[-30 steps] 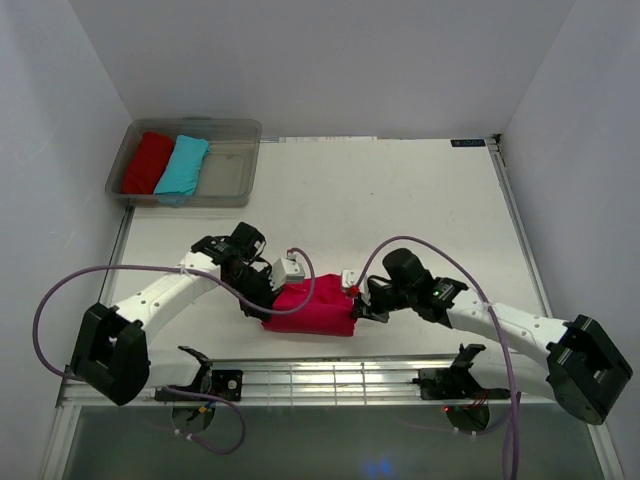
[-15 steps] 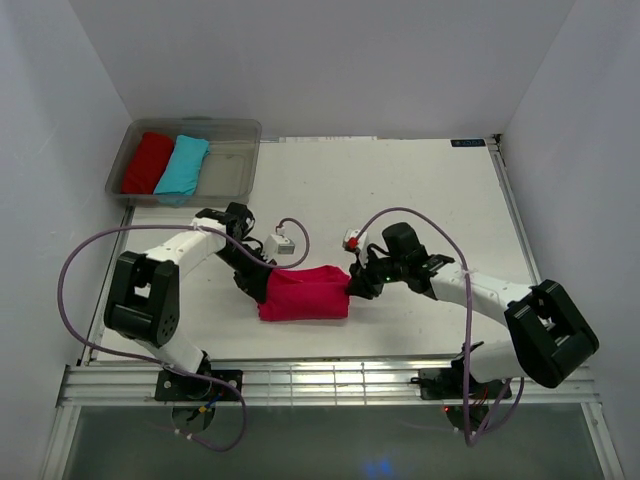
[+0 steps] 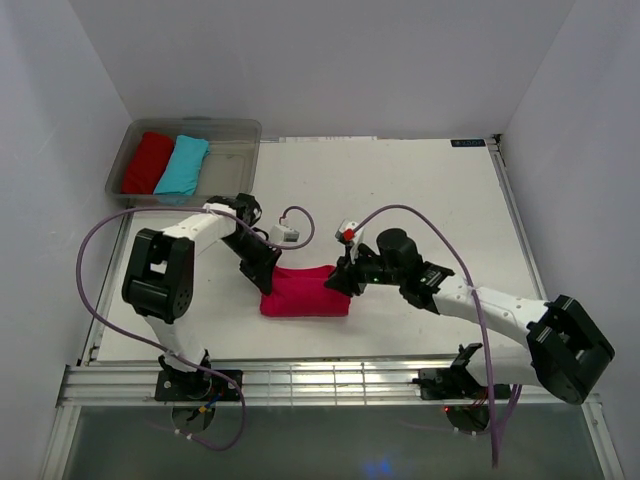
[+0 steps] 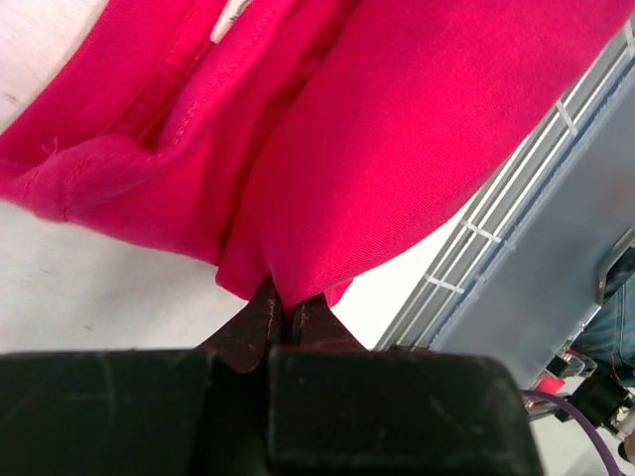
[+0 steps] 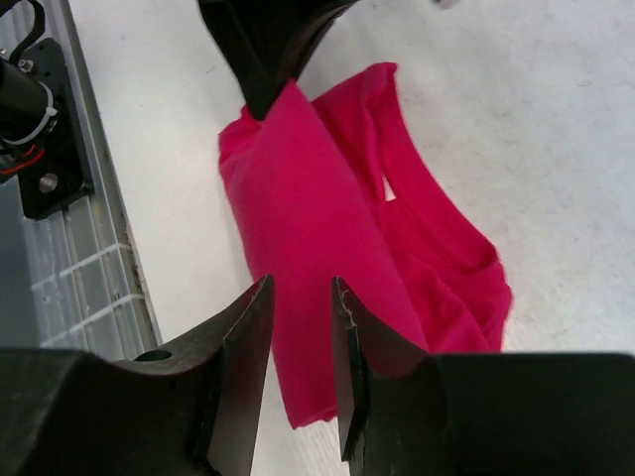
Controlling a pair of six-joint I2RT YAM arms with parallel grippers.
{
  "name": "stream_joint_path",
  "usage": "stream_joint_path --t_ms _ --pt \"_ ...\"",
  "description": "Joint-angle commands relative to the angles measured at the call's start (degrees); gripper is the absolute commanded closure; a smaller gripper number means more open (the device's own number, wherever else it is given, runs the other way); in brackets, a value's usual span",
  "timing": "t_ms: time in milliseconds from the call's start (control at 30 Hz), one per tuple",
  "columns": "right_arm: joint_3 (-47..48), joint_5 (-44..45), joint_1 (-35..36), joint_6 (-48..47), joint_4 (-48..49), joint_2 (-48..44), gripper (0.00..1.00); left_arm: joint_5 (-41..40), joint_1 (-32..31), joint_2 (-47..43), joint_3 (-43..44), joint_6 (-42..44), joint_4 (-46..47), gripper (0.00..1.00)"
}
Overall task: Roll the t-shirts
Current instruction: Roll the T-shirt to the center of the board.
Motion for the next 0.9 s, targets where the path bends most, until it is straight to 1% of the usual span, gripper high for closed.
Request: stream_joint_path --t_ms 0,67,200,267,333,400,433,467,533,567,600,733,767,867 --pt "-1.4 1.05 1.52 4.9 7.98 2.7 0.65 1.32 0.38 1.38 4.24 -2.17 -0.12 0.97" --pt "-0.96 1.32 2.05 6.65 11.05 4.46 0.66 1.58 0.47 2.34 4.77 -2.18 -0.65 0.98" --pt "1.14 1.15 2.32 10.25 16.15 11.74 0.68 0.88 0.55 3.31 6.09 -1.65 -1.0 0.98" --pt "2.64 0.01 2.32 11.57 16.34 14.3 0.7 -0.35 0.55 4.28 6.71 -1.56 -1.35 0.98" --pt "4.56 0.09 2.49 11.93 14.5 17.38 0.71 -0.88 0.55 5.85 7.85 -1.91 -1.7 0.96" --pt "5.02 1.31 2.49 13.07 13.53 18.7 0.72 -0.88 0.55 6.83 8.99 -2.53 -2.32 0.93" --pt "4.84 1.84 2.49 13.69 13.62 18.97 0.73 -0.88 0.55 7.44 10.39 -2.7 -2.4 0.9" --pt "4.41 3.5 2.49 14.13 13.7 19.15 0.73 -1.23 0.55 7.71 11.1 -2.88 -2.67 0.81" --pt "4.57 5.88 2.49 15.71 12.22 20.03 0.74 -2.11 0.55 8.32 13.29 -2.97 -2.76 0.68" --pt "4.84 7.54 2.49 16.06 11.86 20.38 0.74 -2.72 0.55 8.33 13.82 -2.79 -2.76 0.54" --pt "5.01 8.34 2.4 16.67 11.6 20.73 0.74 -3.86 0.55 8.24 14.35 -2.44 -2.76 0.51" --pt "6.16 11.16 2.49 18.17 9.76 21.96 0.75 -5.36 0.55 5.87 17.77 -0.6 -3.2 0.44" --pt "6.59 11.68 2.4 18.43 8.62 22.75 0.76 -5.62 0.55 4.3 19.7 -0.07 -3.28 0.41" --pt "8.0 12.57 2.23 19.4 6.68 23.98 0.76 -6.33 0.38 1.13 20.86 2.21 -1.71 0.39"
